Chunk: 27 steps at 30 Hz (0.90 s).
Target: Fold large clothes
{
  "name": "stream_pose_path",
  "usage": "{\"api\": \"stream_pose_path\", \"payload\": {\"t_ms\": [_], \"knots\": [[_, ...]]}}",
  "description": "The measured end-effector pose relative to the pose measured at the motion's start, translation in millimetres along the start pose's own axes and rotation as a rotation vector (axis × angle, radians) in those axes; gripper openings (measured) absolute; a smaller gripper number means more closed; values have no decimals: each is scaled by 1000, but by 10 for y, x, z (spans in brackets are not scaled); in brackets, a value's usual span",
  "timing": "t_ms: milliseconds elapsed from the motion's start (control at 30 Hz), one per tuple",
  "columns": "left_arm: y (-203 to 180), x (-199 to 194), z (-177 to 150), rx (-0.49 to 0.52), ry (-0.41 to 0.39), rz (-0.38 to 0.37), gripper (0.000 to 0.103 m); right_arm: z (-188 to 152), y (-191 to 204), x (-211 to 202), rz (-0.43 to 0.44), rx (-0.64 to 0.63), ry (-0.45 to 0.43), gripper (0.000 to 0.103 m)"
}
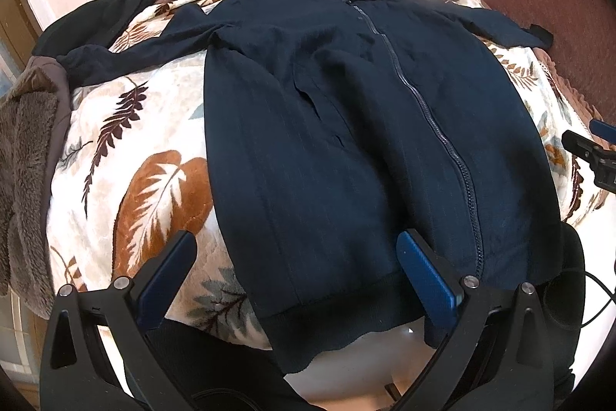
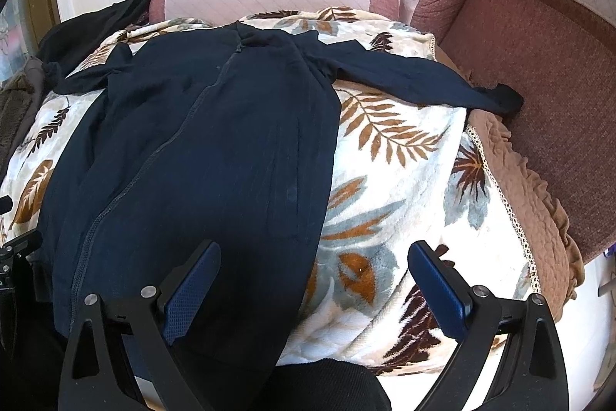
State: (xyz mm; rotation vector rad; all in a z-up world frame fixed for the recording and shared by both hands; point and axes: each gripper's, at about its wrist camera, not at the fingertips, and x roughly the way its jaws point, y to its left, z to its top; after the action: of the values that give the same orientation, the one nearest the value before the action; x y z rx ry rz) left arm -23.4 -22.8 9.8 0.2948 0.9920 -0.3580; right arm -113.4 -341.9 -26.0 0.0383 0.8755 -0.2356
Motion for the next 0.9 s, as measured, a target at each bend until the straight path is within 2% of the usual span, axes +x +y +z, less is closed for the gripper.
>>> {"api": "stream_pose_path", "payload": {"t_ms": [900], "knots": [[-26, -33, -6, -7, 2, -17, 103, -17, 80, -15, 12, -11, -1, 98]]}}
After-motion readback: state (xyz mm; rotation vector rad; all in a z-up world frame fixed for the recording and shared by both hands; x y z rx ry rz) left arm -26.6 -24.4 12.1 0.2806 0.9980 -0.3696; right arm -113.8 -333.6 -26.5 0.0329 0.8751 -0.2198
